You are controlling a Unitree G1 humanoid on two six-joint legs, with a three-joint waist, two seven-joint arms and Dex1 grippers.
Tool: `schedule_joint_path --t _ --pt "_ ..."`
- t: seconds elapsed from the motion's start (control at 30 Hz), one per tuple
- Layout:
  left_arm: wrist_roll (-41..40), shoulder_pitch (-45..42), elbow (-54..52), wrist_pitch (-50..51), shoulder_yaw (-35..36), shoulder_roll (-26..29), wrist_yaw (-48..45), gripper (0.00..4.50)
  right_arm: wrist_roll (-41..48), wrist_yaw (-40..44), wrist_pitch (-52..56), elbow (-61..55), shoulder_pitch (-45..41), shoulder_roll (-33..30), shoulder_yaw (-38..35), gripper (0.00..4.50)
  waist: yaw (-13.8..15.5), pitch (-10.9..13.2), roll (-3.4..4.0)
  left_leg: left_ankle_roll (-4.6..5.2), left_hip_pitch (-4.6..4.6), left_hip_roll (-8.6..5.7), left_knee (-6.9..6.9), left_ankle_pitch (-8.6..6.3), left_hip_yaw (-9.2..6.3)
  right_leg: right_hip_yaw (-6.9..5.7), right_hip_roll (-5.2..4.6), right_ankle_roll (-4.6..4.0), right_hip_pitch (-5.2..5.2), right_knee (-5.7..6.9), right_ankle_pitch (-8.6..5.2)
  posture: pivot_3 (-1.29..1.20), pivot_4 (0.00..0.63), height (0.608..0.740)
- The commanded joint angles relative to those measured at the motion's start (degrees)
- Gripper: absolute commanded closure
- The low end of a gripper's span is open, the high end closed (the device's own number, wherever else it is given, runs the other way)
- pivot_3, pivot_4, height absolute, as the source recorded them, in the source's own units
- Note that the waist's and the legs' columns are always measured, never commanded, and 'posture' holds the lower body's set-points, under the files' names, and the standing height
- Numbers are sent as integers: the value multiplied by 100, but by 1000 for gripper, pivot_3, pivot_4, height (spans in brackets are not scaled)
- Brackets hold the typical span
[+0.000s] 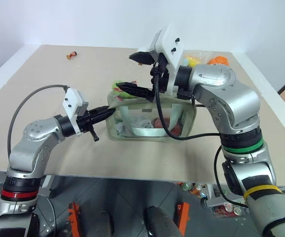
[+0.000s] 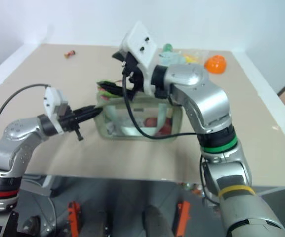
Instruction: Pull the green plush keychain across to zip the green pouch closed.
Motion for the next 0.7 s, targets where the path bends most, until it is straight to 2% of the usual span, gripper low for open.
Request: schedule_joint_path --t 0.03,0.33,0.43,0.7 --pt "99 42 -67 18 -74 25 10 4500 -67 149 -126 -126 51 55 26 40 -3 0 0 0 0 0 1 0 -5 -4 1 5 1 0 -3 0 150 739" --pt "129 4 -59 3 -108 -4 6 4500 -352 221 -270 180 252 134 28 40 -2 0 0 2 0 1 4 5 -24 -20 3 8 7 2 -5 0 150 739" --pt "145 6 -61 0 -116 -5 9 4500 -400 259 -281 241 312 141 33 831 -1 0 0 1 -1 1 4 5 -26 -22 2 9 8 2 -5 0 150 739" --pt "155 19 -46 -8 -92 -3 16 4500 -534 426 -305 297 437 91 40 3643 -1 0 0 1 -1 1 4 5 -29 -25 2 8 9 2 -5 0 150 739"
